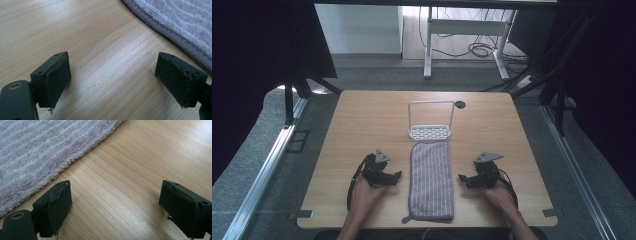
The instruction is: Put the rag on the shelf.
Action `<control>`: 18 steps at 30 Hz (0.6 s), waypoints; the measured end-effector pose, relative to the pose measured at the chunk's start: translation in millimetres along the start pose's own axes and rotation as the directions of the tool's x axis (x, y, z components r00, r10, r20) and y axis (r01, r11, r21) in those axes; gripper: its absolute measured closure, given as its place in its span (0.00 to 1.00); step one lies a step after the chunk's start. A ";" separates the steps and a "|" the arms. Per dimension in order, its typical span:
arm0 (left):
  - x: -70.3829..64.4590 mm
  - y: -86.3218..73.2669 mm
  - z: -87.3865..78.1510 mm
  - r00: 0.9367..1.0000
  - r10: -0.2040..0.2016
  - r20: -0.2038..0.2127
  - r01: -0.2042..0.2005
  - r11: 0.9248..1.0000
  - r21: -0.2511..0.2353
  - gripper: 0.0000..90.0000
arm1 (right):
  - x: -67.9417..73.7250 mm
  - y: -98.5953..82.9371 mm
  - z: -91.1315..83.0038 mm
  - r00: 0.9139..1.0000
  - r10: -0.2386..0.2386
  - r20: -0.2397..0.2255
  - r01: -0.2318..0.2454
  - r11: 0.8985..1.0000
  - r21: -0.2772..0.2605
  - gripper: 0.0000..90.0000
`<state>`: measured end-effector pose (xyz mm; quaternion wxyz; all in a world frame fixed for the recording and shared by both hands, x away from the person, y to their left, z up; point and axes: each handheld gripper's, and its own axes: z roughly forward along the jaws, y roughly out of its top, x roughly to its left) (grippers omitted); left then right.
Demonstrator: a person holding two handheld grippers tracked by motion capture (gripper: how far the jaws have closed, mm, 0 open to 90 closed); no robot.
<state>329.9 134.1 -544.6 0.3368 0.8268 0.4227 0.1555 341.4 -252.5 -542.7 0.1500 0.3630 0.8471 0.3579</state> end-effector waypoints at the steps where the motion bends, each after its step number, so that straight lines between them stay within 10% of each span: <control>1: -0.4 -0.1 0.2 1.000 -0.004 -0.001 0.004 1.000 -0.004 0.14 | 0.0 0.0 0.0 1.000 0.000 0.001 0.000 1.000 0.000 0.11; 18: 1.1 2.5 2.4 1.000 -0.002 0.001 0.002 1.000 0.000 0.13 | 1.2 1.3 1.4 1.000 -0.002 0.002 0.002 1.000 0.008 0.09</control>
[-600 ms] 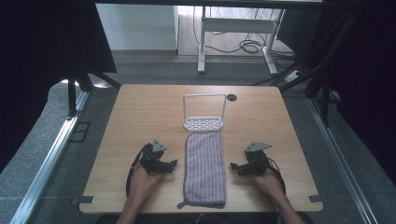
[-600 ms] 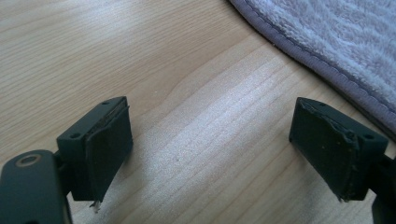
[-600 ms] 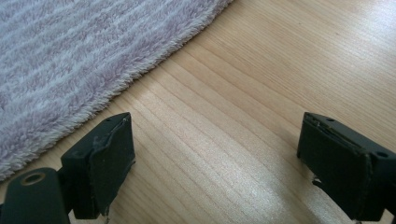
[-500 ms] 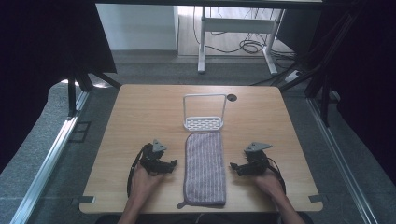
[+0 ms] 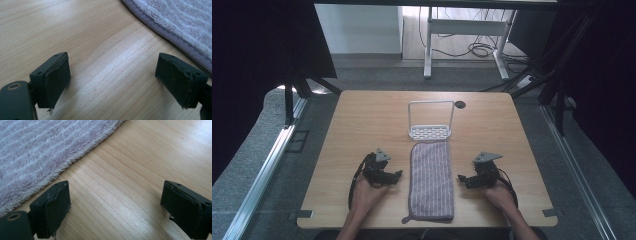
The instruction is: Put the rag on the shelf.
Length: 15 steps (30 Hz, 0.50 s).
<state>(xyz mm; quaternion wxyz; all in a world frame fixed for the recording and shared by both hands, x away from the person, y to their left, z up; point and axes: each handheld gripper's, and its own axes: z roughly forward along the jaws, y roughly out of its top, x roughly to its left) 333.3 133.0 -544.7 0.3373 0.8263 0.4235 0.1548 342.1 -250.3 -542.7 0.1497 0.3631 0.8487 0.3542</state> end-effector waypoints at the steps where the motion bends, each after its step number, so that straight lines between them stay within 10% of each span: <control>1: 0.0 0.0 0.0 1.000 0.000 0.000 0.000 1.000 0.000 0.13 | 0.3 0.6 0.1 1.000 -0.002 0.003 0.002 1.000 0.006 0.09; 15: -2.7 6.1 -3.7 0.999 0.021 0.030 -0.021 1.000 -0.016 0.20 | 1.1 10.5 -1.9 1.000 0.012 0.012 -0.013 0.998 0.068 0.16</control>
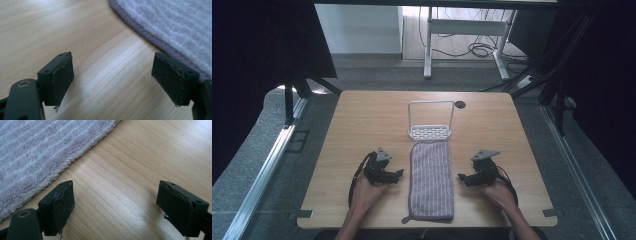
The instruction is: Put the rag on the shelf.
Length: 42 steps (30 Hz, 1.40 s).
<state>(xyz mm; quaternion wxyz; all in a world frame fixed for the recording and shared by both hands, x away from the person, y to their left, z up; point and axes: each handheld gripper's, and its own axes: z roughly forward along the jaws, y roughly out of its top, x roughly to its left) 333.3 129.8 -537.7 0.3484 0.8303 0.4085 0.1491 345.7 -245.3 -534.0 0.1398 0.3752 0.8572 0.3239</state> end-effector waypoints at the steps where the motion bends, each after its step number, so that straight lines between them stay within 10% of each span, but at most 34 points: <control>1: -1.2 2.9 -1.0 1.000 0.009 0.006 -0.009 1.000 -0.004 0.20 | -0.4 1.4 -0.8 1.000 -0.003 0.004 0.003 1.000 0.001 0.16; 17: 3.7 26.1 4.5 0.997 0.028 0.070 -0.027 1.000 -0.013 0.27 | -10.7 36.5 1.9 0.995 0.085 -0.058 -0.088 0.995 -0.054 0.16; 30: 7.4 71.8 45.7 0.993 0.076 0.095 -0.076 0.997 -0.004 0.39 | -12.7 66.9 34.7 0.996 0.083 -0.038 -0.085 0.995 -0.049 0.34; 42: 9.1 70.2 71.9 0.992 0.044 0.122 -0.044 0.999 -0.001 0.44 | -19.4 73.7 62.6 0.989 0.136 -0.054 -0.138 0.990 -0.033 0.43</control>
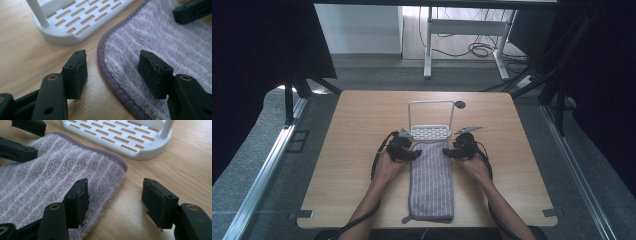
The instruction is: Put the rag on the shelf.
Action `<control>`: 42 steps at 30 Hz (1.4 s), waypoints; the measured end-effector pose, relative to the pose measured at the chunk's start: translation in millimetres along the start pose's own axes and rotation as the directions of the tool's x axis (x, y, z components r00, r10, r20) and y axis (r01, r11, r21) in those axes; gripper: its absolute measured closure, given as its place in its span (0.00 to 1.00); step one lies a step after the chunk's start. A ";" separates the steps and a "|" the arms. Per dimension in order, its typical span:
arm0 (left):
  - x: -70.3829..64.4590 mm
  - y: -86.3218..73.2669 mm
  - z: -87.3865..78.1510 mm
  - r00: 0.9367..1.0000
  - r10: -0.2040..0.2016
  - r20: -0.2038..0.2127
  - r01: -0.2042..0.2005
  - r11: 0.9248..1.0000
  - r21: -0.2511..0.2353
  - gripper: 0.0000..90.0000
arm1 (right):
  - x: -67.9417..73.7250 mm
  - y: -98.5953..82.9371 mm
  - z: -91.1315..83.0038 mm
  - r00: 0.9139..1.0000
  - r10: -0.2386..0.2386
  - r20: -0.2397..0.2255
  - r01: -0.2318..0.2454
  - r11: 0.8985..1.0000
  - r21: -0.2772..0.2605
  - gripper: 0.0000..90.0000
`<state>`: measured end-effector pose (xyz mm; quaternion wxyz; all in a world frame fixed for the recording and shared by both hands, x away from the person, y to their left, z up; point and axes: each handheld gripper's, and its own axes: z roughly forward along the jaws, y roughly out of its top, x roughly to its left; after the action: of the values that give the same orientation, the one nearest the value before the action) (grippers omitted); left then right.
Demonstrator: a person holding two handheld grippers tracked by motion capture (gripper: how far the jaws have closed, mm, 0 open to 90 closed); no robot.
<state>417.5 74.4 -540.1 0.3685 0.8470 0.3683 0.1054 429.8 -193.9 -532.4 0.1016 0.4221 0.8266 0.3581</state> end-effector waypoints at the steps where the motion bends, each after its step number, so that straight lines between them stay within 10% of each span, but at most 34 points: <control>1: -0.3 -0.4 0.2 1.000 -0.001 -0.003 0.001 1.000 -0.004 0.44 | 1.8 0.6 1.0 1.000 -0.013 0.009 0.013 1.000 0.001 0.45; 5: -3.2 -1.6 -0.2 1.000 0.001 -0.017 -0.001 1.000 -0.009 0.49 | 9.3 1.3 2.0 0.996 -0.085 0.024 0.085 0.996 0.014 0.62; 11: -12.3 -3.1 -1.4 1.000 -0.012 0.028 0.013 1.000 -0.011 0.83 | 19.5 1.3 0.1 0.991 -0.132 -0.025 0.133 0.990 0.037 0.92; 16: -15.3 1.1 -5.7 1.000 -0.007 0.029 0.006 1.000 0.021 0.90 | 20.3 2.5 -7.8 0.989 -0.145 -0.035 0.146 0.989 0.022 0.95; 24: -20.2 19.6 -42.3 0.999 -0.012 0.045 0.017 0.991 -0.132 0.90 | 20.5 19.2 -41.4 0.982 -0.183 -0.038 0.181 0.981 -0.065 0.95; 42: -23.1 69.6 -102.1 0.998 0.068 -0.015 -0.070 0.969 -0.238 0.89 | 24.3 68.5 -102.3 0.975 -0.217 -0.041 0.205 0.958 -0.201 0.94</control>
<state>393.3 82.2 -417.0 0.4625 0.8084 0.3247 0.1646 409.5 -200.4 -408.8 0.1544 0.3080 0.8306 0.4375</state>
